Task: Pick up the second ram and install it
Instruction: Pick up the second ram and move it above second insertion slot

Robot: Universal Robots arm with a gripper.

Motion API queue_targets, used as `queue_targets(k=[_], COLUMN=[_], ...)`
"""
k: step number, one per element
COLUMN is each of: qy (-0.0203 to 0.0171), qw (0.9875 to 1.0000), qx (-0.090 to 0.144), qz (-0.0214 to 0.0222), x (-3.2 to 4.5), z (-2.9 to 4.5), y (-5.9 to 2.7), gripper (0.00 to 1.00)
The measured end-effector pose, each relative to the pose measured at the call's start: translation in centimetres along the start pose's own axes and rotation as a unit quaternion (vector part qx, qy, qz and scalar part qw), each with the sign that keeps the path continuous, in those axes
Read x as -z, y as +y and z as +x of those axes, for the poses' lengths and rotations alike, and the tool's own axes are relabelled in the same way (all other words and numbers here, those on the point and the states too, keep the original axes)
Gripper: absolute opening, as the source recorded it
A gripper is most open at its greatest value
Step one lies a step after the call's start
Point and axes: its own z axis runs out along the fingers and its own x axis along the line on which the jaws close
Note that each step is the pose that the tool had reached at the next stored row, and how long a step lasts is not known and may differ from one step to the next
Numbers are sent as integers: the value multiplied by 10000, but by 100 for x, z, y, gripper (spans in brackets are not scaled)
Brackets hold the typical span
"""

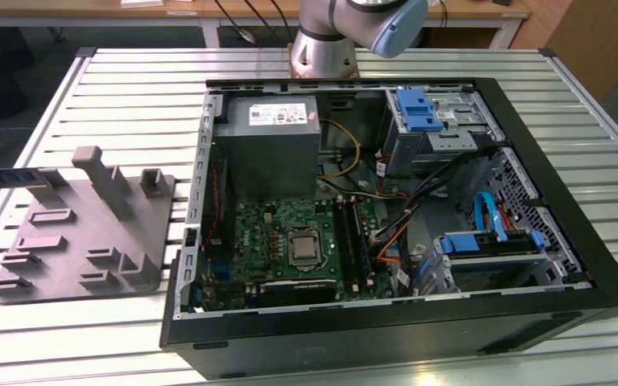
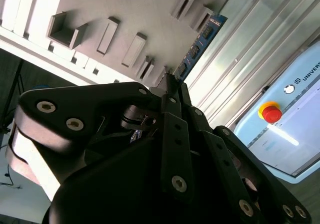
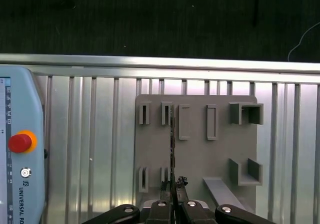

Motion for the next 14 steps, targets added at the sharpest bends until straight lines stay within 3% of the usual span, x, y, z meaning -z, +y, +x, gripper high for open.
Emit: queue_targets(k=[14], qy=[-8], qw=[10000], qx=[0], qz=[0], x=[180], z=[1], y=[-1], gripper=[14])
